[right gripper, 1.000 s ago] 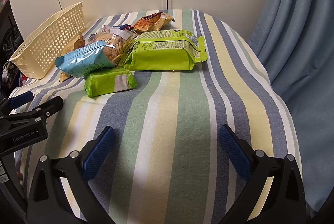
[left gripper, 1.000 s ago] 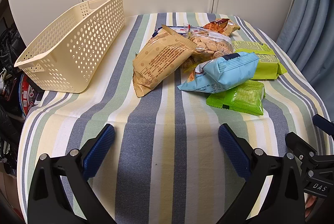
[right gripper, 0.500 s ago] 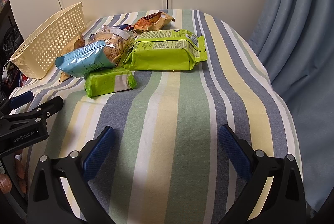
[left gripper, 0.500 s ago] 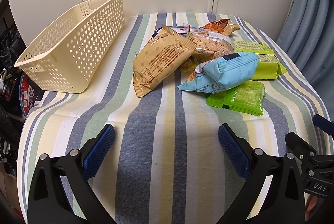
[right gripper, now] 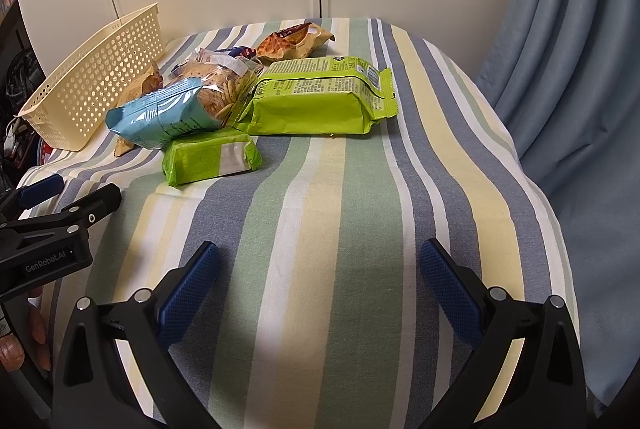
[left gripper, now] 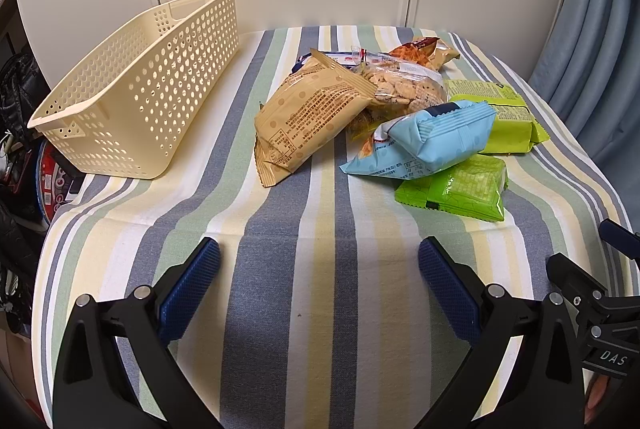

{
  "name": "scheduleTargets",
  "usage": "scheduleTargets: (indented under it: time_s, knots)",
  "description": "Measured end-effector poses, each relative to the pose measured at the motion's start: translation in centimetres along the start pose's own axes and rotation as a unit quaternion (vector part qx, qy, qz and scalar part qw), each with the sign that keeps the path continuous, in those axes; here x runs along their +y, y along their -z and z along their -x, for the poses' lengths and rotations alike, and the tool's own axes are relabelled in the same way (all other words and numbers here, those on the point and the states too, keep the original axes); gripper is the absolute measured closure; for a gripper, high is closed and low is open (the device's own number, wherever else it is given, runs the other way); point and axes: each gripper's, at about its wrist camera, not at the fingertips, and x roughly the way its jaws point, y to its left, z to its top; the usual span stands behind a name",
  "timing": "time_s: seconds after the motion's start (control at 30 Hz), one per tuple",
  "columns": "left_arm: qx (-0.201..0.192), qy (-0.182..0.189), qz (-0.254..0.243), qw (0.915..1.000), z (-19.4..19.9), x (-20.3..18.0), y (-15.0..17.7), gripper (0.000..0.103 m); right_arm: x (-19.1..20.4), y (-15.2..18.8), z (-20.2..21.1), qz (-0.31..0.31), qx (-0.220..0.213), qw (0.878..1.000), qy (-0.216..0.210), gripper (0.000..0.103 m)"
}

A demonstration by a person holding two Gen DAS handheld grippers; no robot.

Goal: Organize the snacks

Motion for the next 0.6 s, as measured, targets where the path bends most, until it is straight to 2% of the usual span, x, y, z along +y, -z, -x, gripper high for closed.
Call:
scheduleTargets:
  time_s: [0.6]
  knots:
    - [0.001,0.003,0.002,1.0000,0.01,0.00,-0.11,0.002,0.08,-0.13,0.16,0.005,0.000,1.000,0.008,0.005]
